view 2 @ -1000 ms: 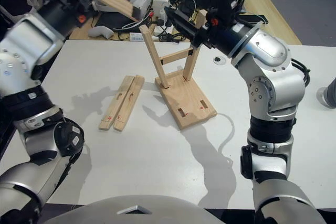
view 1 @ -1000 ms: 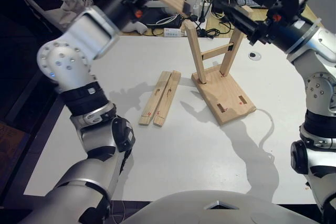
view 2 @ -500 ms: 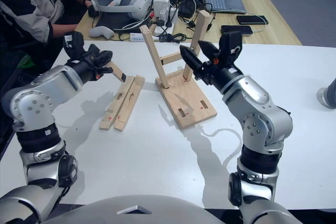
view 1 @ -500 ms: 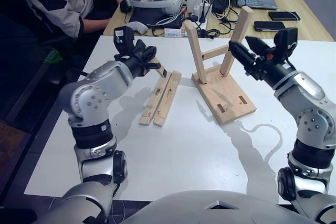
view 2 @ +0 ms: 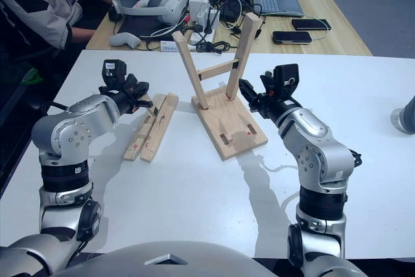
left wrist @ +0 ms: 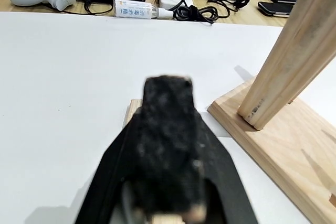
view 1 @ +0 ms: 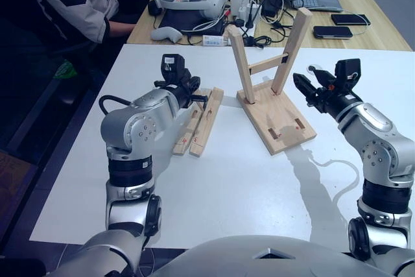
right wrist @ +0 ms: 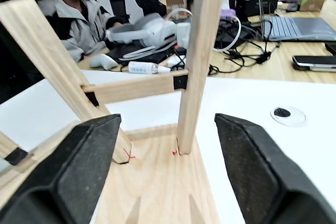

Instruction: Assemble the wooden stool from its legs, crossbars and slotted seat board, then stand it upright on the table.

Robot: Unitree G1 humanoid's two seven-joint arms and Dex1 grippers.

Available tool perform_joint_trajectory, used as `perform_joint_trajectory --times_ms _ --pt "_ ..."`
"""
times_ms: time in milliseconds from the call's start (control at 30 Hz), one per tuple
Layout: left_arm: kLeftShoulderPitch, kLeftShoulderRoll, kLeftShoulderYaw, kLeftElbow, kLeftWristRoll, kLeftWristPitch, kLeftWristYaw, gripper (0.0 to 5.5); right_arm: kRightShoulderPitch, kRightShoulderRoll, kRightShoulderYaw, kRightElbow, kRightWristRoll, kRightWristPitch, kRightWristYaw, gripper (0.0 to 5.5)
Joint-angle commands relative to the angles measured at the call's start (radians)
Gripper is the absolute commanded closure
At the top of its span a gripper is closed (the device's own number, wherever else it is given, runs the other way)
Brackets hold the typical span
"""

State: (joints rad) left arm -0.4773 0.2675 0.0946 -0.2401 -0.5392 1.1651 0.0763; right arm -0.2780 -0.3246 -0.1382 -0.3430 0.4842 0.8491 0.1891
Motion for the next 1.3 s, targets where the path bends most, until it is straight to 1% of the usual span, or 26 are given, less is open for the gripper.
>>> perform_joint_trajectory --times_ms 33,233,433,500,600,733,1033,1300 --pt "0.020 -0.019 -0.008 -0.017 0.024 0.037 -0.005 5.10 0.013 -0.009 0.049 0.032 -0.046 0.034 -0.011 2.21" --pt "-0.020 0.012 -0.038 0.043 0.079 0.043 -0.045 5.10 0.022 0.005 0.078 0.051 -0.092 0.045 -0.020 2.21" --pt "-0.080 0.026 -0.074 0.109 0.133 0.039 -0.098 5.10 0.027 0.026 0.076 0.058 -0.119 0.042 -0.037 2.21" --pt "-0.095 0.011 -0.055 0.112 0.143 0.027 -0.097 5.10 0.018 0.030 0.075 0.065 -0.129 0.038 -0.038 2.21" --pt "-0.116 -0.043 -0.019 0.124 0.150 -0.012 -0.082 5.10 0.011 0.031 0.077 0.073 -0.142 0.036 -0.036 2.21" --pt "-0.099 -0.082 -0.009 0.142 0.163 -0.039 -0.078 5.10 -0.005 0.034 0.080 0.079 -0.152 0.039 -0.029 2.21" --pt "-0.022 -0.099 0.008 0.149 0.186 -0.055 -0.092 5.10 -0.024 0.035 0.072 0.098 -0.167 0.041 -0.023 2.21" --pt "-0.029 -0.114 0.019 0.154 0.189 -0.066 -0.102 5.10 -0.033 0.036 0.075 0.108 -0.173 0.037 -0.025 2.21"
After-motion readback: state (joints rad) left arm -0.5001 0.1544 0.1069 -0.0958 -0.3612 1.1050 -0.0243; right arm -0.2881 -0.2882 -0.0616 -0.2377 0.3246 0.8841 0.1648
